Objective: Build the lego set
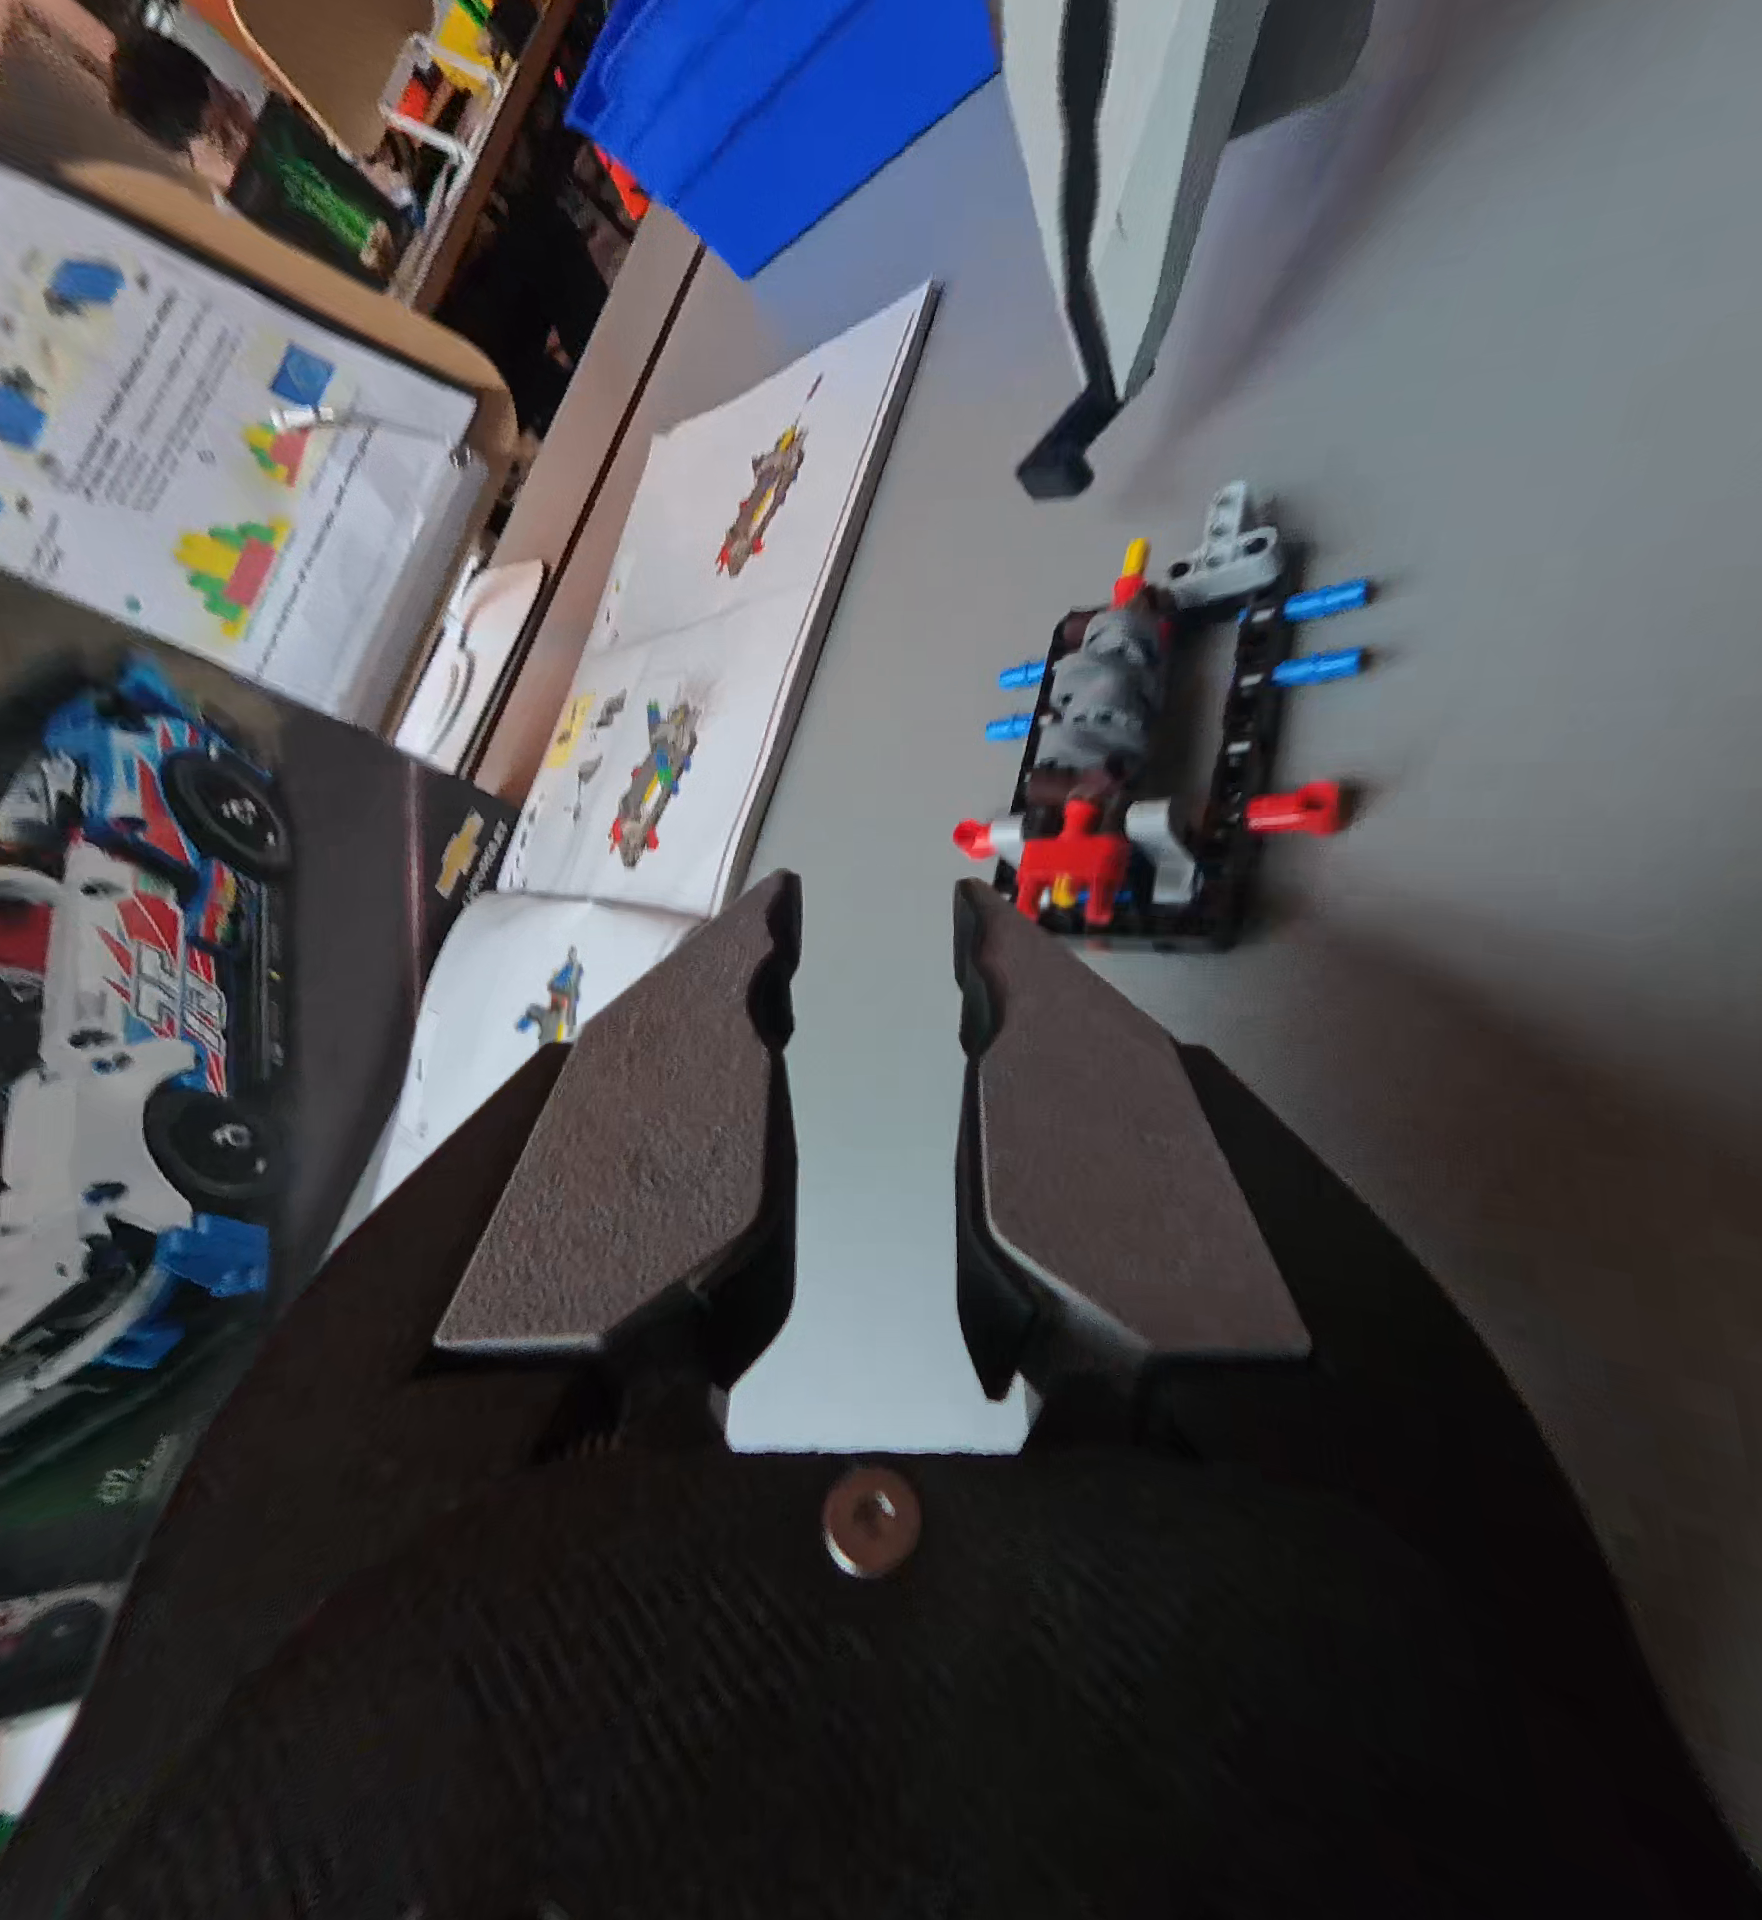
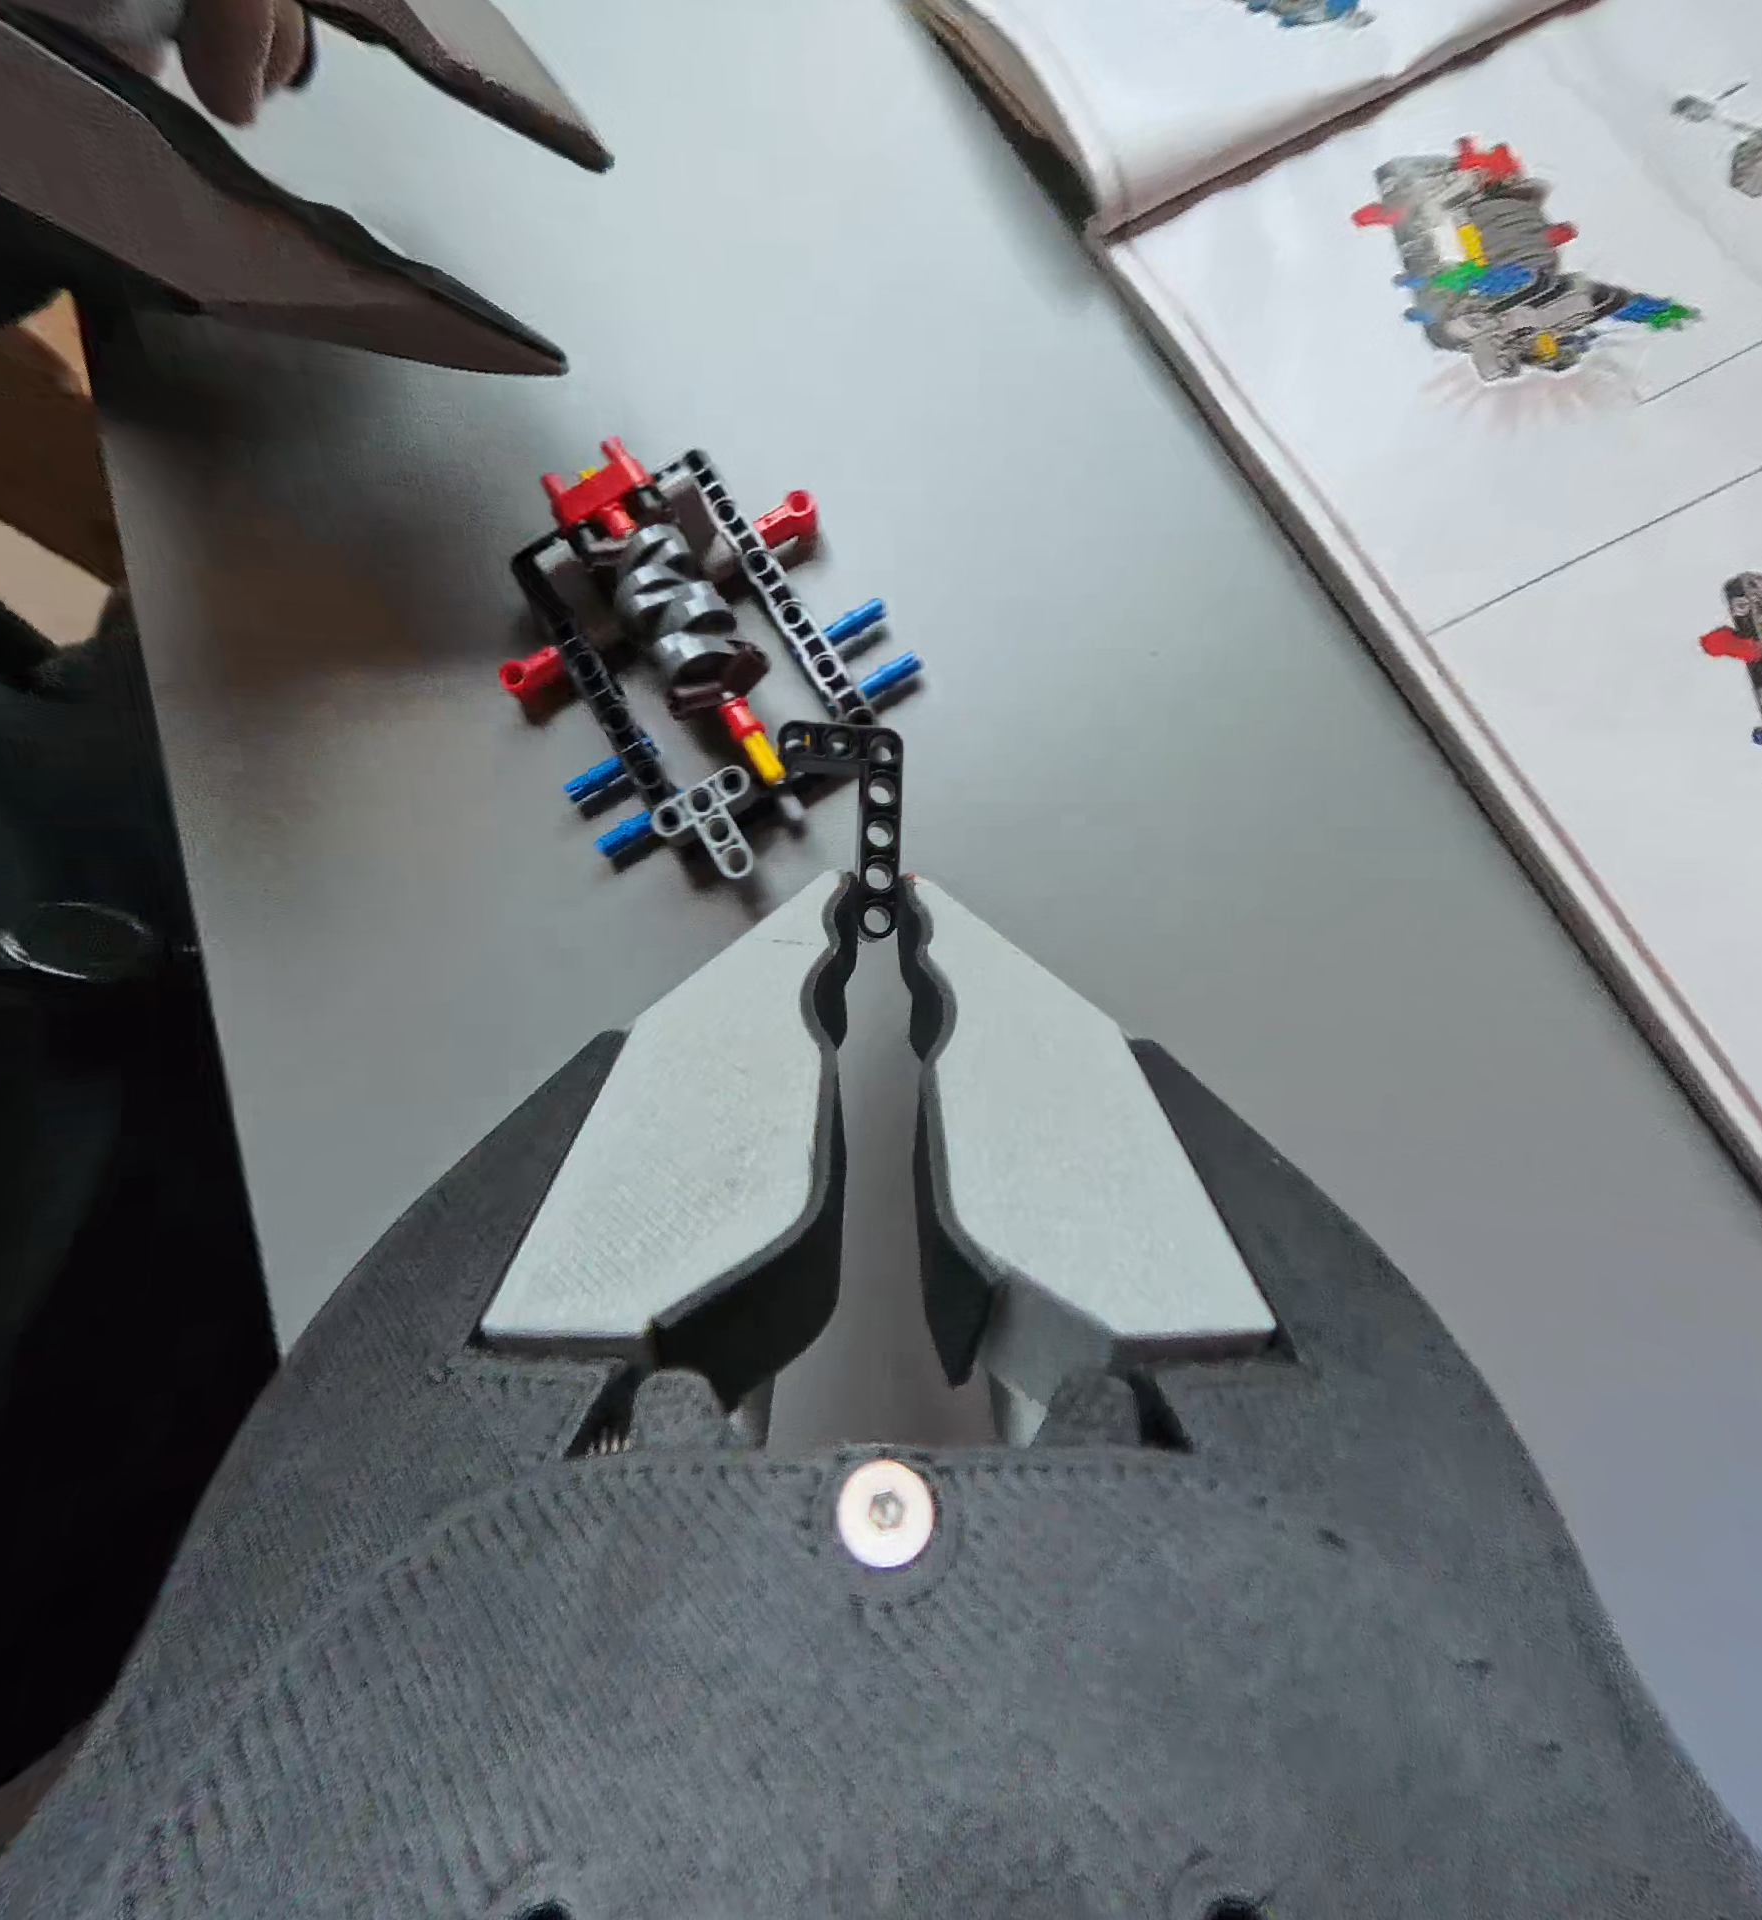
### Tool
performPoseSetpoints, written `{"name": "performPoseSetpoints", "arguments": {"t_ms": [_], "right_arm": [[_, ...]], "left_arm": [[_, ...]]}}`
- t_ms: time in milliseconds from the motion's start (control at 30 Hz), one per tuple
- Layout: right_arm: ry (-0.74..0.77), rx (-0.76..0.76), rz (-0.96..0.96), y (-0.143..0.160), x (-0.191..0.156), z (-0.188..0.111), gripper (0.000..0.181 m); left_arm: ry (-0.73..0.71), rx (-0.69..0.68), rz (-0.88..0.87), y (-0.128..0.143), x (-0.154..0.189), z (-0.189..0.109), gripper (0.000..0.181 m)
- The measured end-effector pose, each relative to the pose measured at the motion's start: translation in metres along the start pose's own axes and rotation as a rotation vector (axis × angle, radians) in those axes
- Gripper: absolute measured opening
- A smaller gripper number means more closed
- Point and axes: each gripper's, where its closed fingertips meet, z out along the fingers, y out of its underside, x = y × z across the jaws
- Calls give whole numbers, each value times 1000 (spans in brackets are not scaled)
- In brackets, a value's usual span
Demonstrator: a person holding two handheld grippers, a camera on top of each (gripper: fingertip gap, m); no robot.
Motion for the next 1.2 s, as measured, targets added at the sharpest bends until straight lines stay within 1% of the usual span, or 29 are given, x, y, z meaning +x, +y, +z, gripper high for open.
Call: {"name": "performPoseSetpoints", "arguments": {"t_ms": [100, 167, 200, 267, 367, 533, 567, 600, 667, 700, 733, 767, 833, 867, 900, 933, 1000, 1033, 1200], "right_arm": [[-33, -64, -35, -10, -21, -9, 4], [-100, -117, -19, -14, -39, -14, 4], [-125, -137, -14, -16, -47, -15, 4], [-164, -181, -1, -18, -58, -17, 4], [-229, -252, 42, -17, -69, -20, 4], [-275, -321, 106, -15, -75, -18, 4], [-286, -320, 114, -15, -77, -18, 4], [-291, -310, 118, -16, -77, -18, 4], [-278, -242, 106, -25, -75, -17, 4], [-274, -193, 85, -30, -73, -18, 8], [-262, -135, 55, -36, -70, -20, 20], [-240, -69, 18, -42, -65, -23, 27], [-252, 47, -66, -49, -65, -28, 26], [-272, 83, -97, -50, -69, -29, 29], [-279, 105, -122, -50, -72, -28, 31], [-266, 122, -150, -51, -74, -27, 27], [-196, 155, -209, -53, -73, -25, 6], [-167, 173, -234, -56, -73, -26, 3], [-152, 215, -254, -65, -76, -31, 10]], "left_arm": [[70, 51, 105, -36, 19, 0, 26], [109, 62, 164, -52, 34, 4, 29], [102, 53, 197, -57, 38, 8, 31], [105, 41, 278, -64, 50, 13, 32], [73, 53, 390, -71, 61, 15, 22], [35, 31, 437, -71, 67, 19, 16], [22, 32, 436, -70, 66, 18, 7], [8, 37, 434, -70, 64, 17, 7], [-19, 33, 356, -69, 55, 14, 6], [-3, 54, 279, -70, 52, 13, 6], [21, 94, 176, -73, 48, 11, 6], [63, 128, 61, -75, 45, 9, 5], [218, 184, -146, -78, 47, 8, 5], [263, 227, -220, -82, 46, 6, 6], [281, 274, -265, -85, 43, 4, 6], [288, 311, -295, -87, 40, 2, 6], [315, 346, -352, -89, 38, 0, 6], [333, 358, -380, -90, 38, -1, 5], [399, 438, -484, -97, 36, -6, 6]]}}
